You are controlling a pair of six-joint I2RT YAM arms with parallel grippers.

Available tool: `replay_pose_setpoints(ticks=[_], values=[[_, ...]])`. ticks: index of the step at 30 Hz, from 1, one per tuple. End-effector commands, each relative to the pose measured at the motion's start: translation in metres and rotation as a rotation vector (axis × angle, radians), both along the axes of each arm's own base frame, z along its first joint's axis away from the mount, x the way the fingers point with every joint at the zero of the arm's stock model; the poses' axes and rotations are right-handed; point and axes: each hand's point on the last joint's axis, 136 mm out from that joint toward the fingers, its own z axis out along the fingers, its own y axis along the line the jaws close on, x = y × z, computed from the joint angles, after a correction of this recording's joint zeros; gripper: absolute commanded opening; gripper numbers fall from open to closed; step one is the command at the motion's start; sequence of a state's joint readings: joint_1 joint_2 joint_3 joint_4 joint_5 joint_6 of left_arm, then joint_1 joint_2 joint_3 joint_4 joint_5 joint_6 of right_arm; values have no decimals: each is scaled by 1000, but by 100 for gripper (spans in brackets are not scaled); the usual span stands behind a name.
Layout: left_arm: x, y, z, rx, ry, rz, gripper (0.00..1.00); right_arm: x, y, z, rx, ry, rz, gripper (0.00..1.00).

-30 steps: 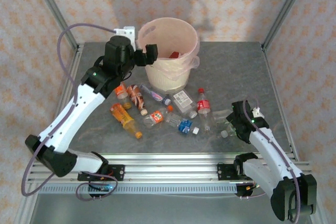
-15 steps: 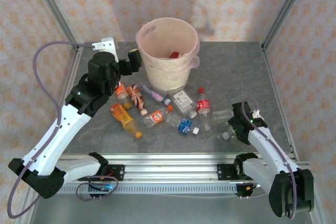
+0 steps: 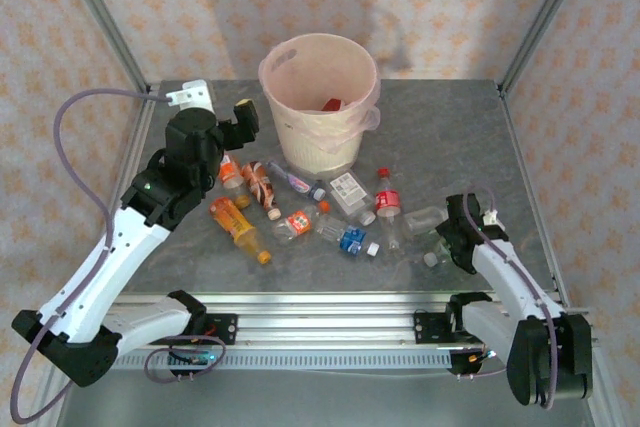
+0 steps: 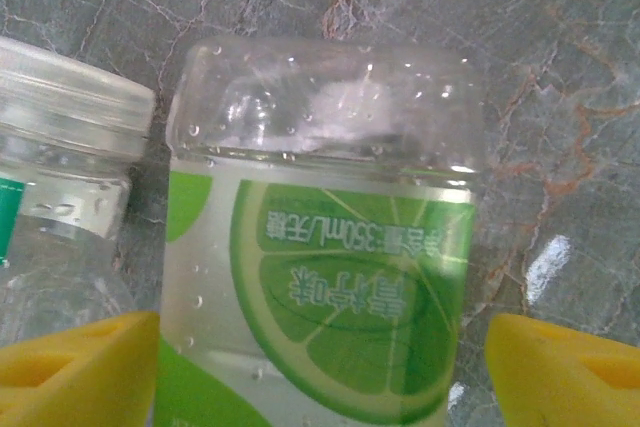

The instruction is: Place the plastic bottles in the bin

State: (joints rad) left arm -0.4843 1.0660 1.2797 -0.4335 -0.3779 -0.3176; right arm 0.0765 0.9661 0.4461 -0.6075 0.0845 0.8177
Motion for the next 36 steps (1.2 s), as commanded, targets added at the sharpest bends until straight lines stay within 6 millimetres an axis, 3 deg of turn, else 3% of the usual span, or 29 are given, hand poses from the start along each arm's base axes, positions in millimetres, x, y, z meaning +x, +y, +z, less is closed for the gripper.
replay_pose_setpoints(ticks=[1,9,28,36], values=[[-6,15,-5,13,7,68,100,-2,-3,-7,-5,18,-25,84],[-5,19,-12,16,28,84,100,-7,-8,-2,-25,0,-47,66],[-4,33,-47,7,117,129,100,-2,-30,82,-182,-76,-23,48],[-11,44,-76,15,204,189,100,19,-19,129,-175,-161,98,39]])
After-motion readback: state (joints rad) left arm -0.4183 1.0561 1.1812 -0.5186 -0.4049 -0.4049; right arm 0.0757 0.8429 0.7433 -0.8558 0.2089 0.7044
